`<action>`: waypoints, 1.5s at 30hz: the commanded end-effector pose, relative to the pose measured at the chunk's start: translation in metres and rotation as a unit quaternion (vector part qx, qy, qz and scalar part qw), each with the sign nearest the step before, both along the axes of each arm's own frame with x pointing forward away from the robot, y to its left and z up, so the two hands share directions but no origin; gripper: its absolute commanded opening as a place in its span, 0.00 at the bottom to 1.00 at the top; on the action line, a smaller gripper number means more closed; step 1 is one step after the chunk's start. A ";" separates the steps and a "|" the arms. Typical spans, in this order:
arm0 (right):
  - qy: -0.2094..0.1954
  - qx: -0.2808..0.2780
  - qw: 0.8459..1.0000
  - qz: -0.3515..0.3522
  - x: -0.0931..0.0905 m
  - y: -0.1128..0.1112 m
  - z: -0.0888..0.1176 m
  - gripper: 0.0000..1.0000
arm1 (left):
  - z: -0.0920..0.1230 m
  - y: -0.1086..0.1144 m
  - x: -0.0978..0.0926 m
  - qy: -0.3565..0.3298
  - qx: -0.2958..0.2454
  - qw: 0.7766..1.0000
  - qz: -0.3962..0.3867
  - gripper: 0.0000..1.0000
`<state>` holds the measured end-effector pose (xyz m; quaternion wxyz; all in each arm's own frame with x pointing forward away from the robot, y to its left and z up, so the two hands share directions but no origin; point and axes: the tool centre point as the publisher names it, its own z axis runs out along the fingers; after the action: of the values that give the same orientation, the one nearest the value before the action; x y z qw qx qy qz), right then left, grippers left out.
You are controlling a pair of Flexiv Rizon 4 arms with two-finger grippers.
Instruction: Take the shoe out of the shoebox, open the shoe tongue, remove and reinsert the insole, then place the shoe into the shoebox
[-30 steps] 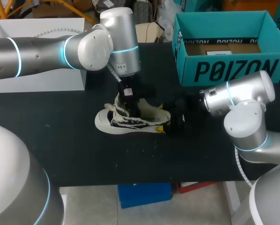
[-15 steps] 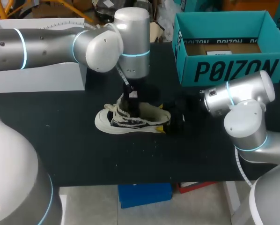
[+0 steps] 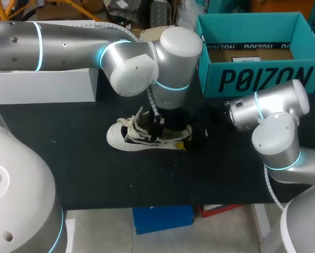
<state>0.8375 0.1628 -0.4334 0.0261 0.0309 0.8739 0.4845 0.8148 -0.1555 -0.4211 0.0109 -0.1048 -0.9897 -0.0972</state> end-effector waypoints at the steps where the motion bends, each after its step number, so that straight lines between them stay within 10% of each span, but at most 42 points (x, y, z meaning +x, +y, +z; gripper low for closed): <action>1: 0.001 0.000 1.000 -0.001 0.002 -0.002 -0.003 0.00 | -0.029 0.011 -0.006 -0.051 -0.017 0.998 -0.015 0.32; 29: 0.001 0.000 1.000 -0.001 0.002 -0.002 -0.003 0.00 | -0.070 0.022 0.054 -0.181 -0.061 0.976 -0.103 0.36; 32: 0.001 0.000 1.000 -0.001 0.002 -0.002 -0.003 0.00 | -0.069 0.021 0.056 -0.179 -0.065 0.976 -0.101 0.31; 35: 0.001 0.000 1.000 -0.001 0.002 -0.002 -0.003 0.00 | -0.070 0.021 0.057 -0.176 -0.060 0.977 -0.103 0.02; 45: 0.001 0.000 1.000 -0.001 0.002 -0.002 -0.003 0.00 | -0.062 0.017 0.048 -0.119 -0.071 0.985 -0.106 0.00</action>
<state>0.8383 0.1625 -0.4330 0.0265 0.0317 0.8738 0.4846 0.8390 -0.1404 -0.4234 -0.1406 -0.1928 -0.9700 -0.0470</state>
